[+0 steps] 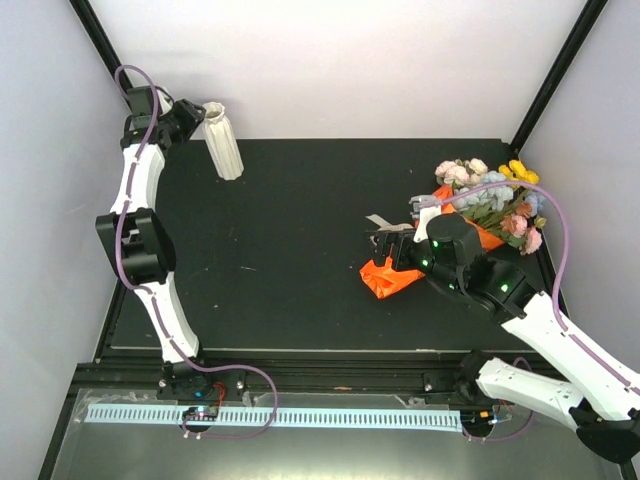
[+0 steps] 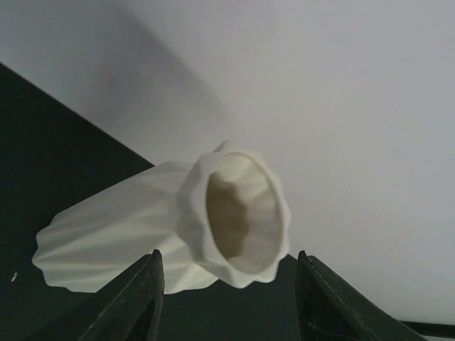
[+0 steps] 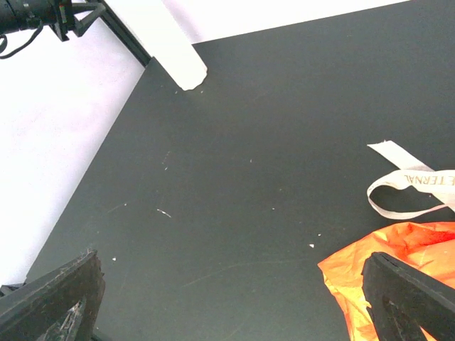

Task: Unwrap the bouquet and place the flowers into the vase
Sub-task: Pick up the vase at the corner of the board, then place the vase at the center of the board, then move the fake flower to the center of the board, then untie the ribbon from the wrapping paper.

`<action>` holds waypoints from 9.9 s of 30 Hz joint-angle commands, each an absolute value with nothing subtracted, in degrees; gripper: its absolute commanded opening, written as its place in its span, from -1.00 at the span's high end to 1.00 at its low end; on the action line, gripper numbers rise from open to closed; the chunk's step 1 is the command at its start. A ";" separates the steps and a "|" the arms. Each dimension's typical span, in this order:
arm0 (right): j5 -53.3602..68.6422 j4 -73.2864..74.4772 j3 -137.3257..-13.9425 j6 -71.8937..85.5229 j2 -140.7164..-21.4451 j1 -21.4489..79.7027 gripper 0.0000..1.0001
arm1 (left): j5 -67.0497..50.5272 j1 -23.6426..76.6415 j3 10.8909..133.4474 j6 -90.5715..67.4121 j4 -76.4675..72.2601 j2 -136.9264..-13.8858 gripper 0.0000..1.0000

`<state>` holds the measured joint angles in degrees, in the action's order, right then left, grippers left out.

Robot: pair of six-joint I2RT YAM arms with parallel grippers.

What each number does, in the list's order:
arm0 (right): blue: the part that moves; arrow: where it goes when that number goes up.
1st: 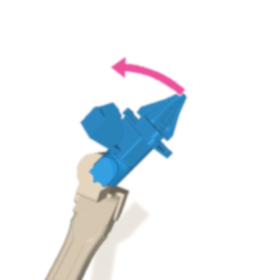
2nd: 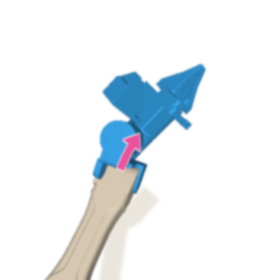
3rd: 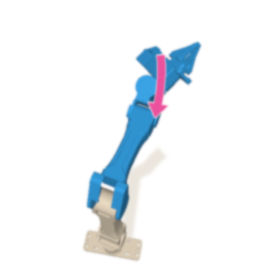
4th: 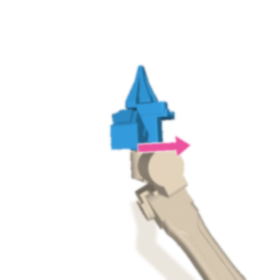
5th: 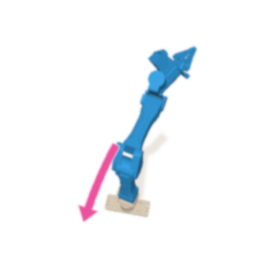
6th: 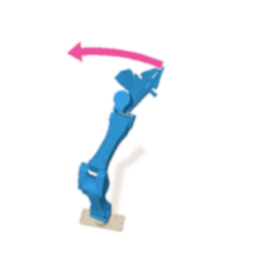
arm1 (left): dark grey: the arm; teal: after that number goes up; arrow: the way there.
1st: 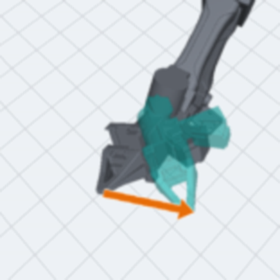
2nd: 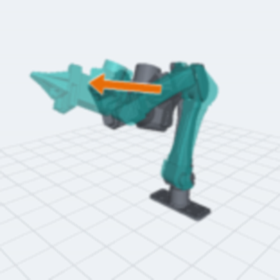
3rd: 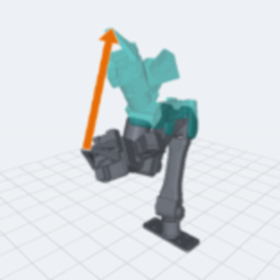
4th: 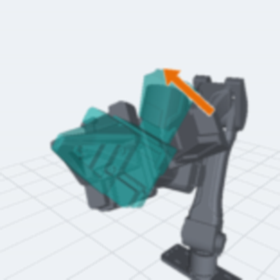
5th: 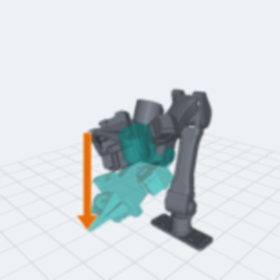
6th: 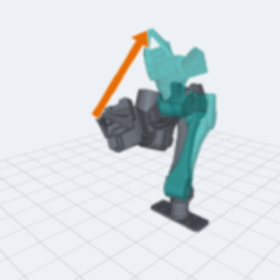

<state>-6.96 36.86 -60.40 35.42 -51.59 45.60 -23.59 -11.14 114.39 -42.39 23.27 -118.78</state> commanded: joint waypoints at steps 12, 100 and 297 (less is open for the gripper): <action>-12.96 39.57 -61.82 36.69 -52.64 45.86 -1.00 | -25.54 -11.63 127.22 -36.83 31.97 -128.73 0.13; -15.92 43.92 -56.89 44.12 -49.11 45.85 -1.00 | -17.29 -7.48 79.49 -24.37 42.14 -79.19 0.38; 15.42 16.76 -37.03 73.64 -79.02 25.89 0.07 | 13.43 49.05 48.18 -5.98 31.66 -45.09 -0.98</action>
